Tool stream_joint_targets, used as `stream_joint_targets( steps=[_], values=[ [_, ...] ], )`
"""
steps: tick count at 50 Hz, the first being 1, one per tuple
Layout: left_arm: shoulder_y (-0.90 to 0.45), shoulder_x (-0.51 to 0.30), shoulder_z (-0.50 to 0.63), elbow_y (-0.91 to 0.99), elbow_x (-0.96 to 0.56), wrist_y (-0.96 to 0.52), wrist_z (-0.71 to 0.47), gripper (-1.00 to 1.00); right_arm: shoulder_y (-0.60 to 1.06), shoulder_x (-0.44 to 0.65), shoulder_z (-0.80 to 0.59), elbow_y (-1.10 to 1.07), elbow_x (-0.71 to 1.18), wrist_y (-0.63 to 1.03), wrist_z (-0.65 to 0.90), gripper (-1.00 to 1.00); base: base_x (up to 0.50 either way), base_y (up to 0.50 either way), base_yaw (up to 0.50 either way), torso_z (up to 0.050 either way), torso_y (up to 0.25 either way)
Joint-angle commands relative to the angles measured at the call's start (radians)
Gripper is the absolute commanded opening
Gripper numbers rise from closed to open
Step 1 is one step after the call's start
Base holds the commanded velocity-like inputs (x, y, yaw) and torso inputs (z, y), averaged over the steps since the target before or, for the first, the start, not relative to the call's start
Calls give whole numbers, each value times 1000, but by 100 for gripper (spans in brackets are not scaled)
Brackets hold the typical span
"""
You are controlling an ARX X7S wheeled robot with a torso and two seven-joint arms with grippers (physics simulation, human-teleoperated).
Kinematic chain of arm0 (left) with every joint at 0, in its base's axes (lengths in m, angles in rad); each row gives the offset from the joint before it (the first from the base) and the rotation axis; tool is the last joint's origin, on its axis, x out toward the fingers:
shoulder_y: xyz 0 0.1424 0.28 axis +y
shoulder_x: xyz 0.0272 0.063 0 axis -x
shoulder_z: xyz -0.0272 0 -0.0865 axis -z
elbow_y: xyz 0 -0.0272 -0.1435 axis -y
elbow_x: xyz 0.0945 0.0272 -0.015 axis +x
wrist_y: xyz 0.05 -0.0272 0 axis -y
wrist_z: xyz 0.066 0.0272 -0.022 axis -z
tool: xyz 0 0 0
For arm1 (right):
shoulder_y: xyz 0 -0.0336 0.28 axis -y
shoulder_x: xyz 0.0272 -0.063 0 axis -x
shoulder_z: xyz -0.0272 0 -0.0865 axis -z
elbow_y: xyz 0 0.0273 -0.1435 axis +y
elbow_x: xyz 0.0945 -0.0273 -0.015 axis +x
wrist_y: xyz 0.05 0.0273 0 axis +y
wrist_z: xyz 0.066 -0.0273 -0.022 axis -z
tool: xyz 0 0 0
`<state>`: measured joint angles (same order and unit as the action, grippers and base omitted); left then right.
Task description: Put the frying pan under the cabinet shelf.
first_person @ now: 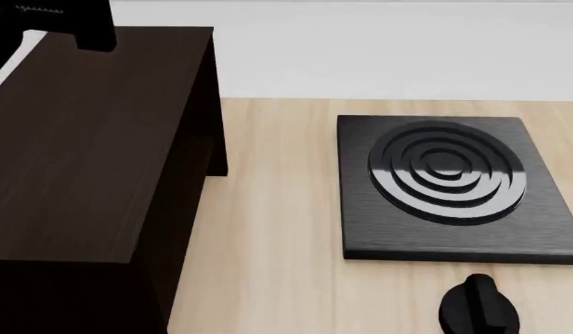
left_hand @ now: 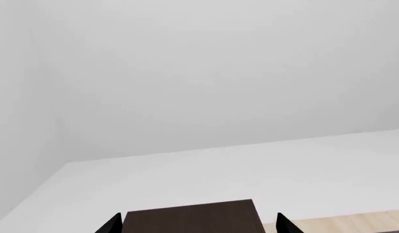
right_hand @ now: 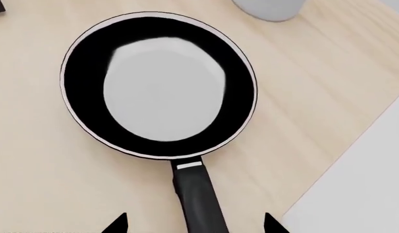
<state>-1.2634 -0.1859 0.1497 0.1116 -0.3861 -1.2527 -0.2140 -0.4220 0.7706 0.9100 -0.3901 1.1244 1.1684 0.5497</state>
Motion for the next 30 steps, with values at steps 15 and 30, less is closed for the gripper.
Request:
stream_joint_targets(
  steps=[15,30],
  values=[
    [4,-1,6,5,-12,-1,-14,100,4,-17,-73,98,-96,-84,-65,100,0,0,0,0,0],
    [-3,1,8,13,-19,-8,-22,100,38,-29,-132,153,-126,-114,-79,100,0,0,0,0,0]
  ],
)
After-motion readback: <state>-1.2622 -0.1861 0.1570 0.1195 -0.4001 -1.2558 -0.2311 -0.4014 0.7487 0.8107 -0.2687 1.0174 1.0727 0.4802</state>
